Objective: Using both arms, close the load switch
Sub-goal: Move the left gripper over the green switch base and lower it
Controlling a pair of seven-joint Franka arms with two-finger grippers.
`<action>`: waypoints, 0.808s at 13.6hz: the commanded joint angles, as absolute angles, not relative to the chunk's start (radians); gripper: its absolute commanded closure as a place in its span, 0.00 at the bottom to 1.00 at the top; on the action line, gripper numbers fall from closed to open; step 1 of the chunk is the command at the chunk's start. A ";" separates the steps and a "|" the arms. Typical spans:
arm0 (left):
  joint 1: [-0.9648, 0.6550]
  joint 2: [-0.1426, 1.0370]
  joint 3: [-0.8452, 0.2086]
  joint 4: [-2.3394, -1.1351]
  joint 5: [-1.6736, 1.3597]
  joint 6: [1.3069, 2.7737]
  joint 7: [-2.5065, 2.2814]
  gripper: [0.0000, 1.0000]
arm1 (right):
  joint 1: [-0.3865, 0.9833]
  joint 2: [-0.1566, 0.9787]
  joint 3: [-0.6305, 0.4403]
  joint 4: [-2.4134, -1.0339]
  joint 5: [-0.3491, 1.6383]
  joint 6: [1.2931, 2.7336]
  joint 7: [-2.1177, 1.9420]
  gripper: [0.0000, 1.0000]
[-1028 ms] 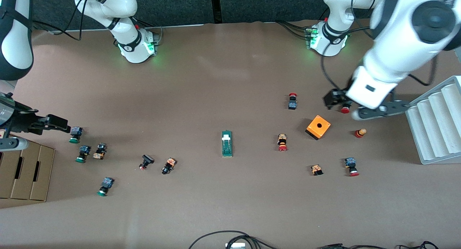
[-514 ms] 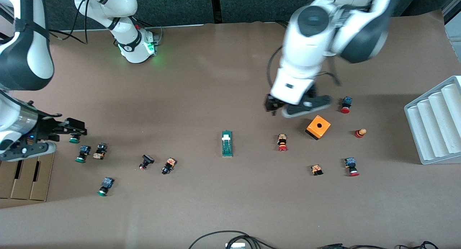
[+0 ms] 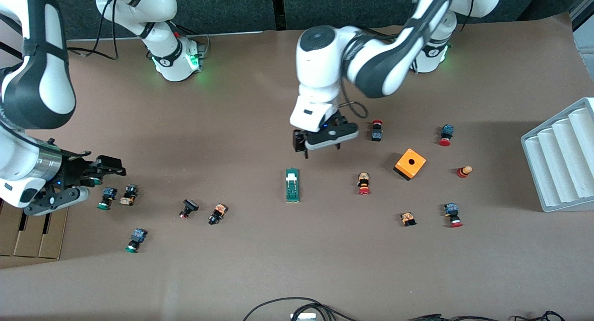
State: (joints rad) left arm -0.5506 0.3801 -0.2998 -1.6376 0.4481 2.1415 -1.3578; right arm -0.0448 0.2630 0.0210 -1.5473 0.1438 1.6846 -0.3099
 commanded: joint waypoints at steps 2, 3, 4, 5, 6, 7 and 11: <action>-0.672 0.498 -0.290 -1.631 0.690 2.192 -1.628 0.00 | -0.058 0.308 0.020 -1.540 0.173 1.695 -0.377 0.01; -0.695 0.530 -0.291 -1.631 0.772 2.195 -1.719 0.00 | -0.052 0.319 0.020 -1.540 0.155 1.697 -0.377 0.01; -0.721 0.561 -0.291 -1.632 0.844 2.197 -1.800 0.00 | -0.046 0.331 0.024 -1.539 0.117 1.704 -0.377 0.01; -0.742 0.589 -0.291 -1.629 0.901 2.201 -1.869 0.00 | -0.041 0.333 0.026 -1.533 0.098 1.726 -0.385 0.01; -0.756 0.616 -0.291 -1.631 0.955 2.216 -1.906 0.00 | -0.041 0.333 0.026 -1.531 0.097 1.733 -0.423 0.01; -0.773 0.644 -0.291 -1.631 1.007 2.223 -1.917 0.00 | -0.041 0.334 0.026 -1.531 0.097 1.739 -0.464 0.01; -0.799 0.742 -0.291 -1.628 1.201 2.224 -2.004 0.00 | 0.014 0.344 0.026 -1.531 0.097 1.784 -0.499 0.01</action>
State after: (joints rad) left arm -0.7856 0.7075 -0.3009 -1.6462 1.1237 2.2138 -1.9408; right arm -0.0234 0.3304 0.0272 -1.5446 0.1123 1.7581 -0.4912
